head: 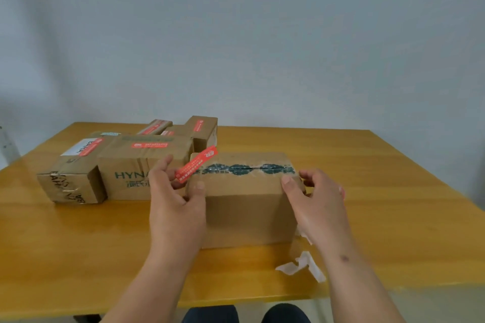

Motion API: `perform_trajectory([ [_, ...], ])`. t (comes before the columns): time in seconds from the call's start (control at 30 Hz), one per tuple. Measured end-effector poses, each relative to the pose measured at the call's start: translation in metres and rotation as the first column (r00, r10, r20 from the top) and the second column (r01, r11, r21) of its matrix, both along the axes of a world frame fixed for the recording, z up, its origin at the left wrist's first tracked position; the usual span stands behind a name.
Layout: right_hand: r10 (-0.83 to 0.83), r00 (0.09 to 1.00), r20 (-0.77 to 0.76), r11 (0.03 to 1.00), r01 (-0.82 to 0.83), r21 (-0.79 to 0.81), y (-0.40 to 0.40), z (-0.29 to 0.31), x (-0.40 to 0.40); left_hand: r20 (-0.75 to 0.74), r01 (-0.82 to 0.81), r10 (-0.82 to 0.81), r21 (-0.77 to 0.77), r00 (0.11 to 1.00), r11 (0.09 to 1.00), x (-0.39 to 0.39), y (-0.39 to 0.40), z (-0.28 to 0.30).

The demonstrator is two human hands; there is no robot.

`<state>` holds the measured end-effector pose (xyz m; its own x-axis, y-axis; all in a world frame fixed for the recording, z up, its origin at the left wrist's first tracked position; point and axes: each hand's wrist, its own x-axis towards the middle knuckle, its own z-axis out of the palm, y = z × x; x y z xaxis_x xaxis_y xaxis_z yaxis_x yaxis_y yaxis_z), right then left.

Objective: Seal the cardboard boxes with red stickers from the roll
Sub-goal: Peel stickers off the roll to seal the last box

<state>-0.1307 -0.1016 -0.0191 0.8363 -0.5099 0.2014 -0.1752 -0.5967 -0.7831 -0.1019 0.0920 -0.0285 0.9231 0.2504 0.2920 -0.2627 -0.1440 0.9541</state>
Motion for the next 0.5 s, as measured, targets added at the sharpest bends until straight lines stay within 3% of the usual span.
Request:
perform_trajectory([
  [0.07,-0.049,0.998,0.045,0.993,0.053,-0.102,-0.003,0.003,0.000,0.056,-0.045,0.043,0.046,0.998,0.998,-0.001,0.000,0.012],
  [0.13,-0.035,0.989,0.143,0.995,0.048,-0.088,-0.002,0.012,-0.003,0.126,-0.035,0.032,0.019,0.991,0.999,-0.005,0.001,0.027],
  [0.23,0.080,0.968,0.238,0.989,-0.107,0.100,0.007,0.033,-0.010,0.151,0.113,-0.109,-0.023,0.983,0.993,-0.009,-0.001,0.044],
  [0.33,0.258,0.917,0.304,0.874,-0.356,0.330,0.023,0.045,-0.013,0.109,0.243,-0.243,0.007,0.964,0.970,-0.011,-0.007,0.049],
  [0.4,0.301,0.902,0.309,0.845,-0.403,0.353,0.028,0.042,-0.008,0.065,0.299,-0.299,-0.002,0.952,0.954,-0.010,-0.011,0.047],
  [0.5,0.274,0.917,0.291,0.885,-0.359,0.297,0.028,0.039,-0.001,0.008,0.328,-0.328,0.006,0.945,0.945,-0.005,-0.011,0.044],
])
